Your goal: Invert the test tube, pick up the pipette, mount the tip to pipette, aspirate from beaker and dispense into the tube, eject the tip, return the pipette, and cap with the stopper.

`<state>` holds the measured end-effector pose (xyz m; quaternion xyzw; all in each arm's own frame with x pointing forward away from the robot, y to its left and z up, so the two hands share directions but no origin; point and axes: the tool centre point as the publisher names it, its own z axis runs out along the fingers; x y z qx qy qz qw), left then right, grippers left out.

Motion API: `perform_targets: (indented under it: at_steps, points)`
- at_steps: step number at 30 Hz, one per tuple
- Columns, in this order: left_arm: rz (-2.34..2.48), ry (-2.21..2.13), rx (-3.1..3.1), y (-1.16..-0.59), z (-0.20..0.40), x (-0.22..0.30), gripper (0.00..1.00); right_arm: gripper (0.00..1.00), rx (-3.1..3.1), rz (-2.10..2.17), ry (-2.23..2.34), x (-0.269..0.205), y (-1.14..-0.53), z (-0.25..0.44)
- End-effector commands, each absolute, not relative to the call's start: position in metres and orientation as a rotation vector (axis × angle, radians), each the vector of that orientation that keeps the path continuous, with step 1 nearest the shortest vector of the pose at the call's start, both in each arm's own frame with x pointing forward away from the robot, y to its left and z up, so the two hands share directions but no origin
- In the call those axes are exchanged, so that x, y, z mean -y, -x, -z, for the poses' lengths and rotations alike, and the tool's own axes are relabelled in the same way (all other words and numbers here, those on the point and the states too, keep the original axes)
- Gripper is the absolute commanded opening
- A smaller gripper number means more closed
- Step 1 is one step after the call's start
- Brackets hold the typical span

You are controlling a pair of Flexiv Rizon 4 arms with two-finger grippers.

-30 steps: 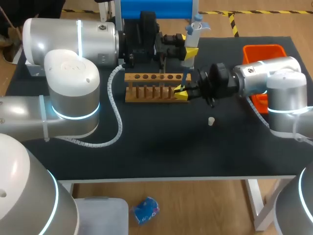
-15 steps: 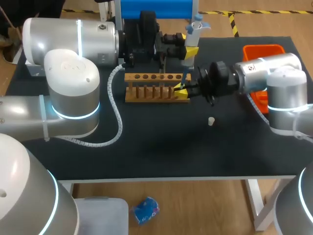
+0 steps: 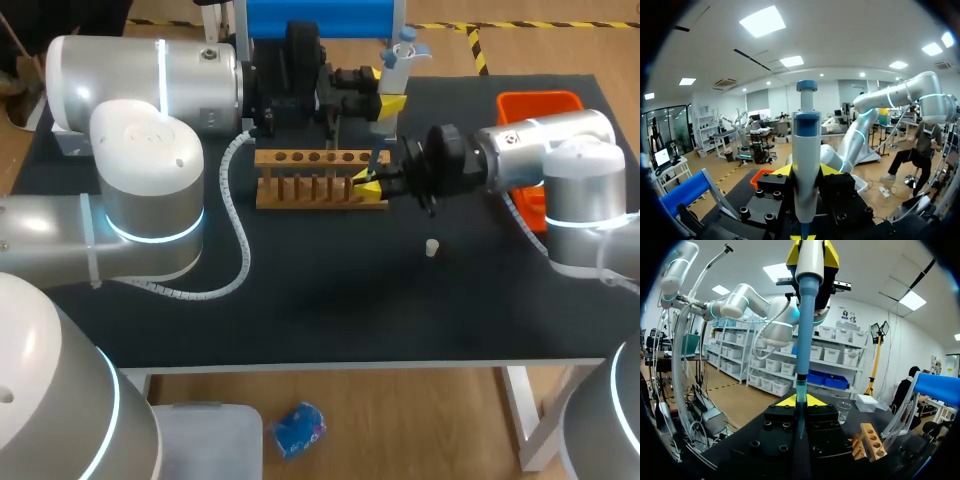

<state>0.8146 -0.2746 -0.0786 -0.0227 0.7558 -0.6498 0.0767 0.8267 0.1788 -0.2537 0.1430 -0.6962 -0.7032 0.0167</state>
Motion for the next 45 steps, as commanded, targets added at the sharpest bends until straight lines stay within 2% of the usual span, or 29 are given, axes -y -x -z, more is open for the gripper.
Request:
perform_targets:
  at_steps: [1,45]
  points:
    - [1.95,0.067,-2.263,-0.815,0.083,0.273,0.0,0.0,2.172,2.18,-0.421,-0.179,-0.824,0.249]
    - [1.95,0.067,-2.263,-0.815,0.083,0.273,0.0,0.0,2.199,2.179,-0.377,-0.177,-0.824,0.233]
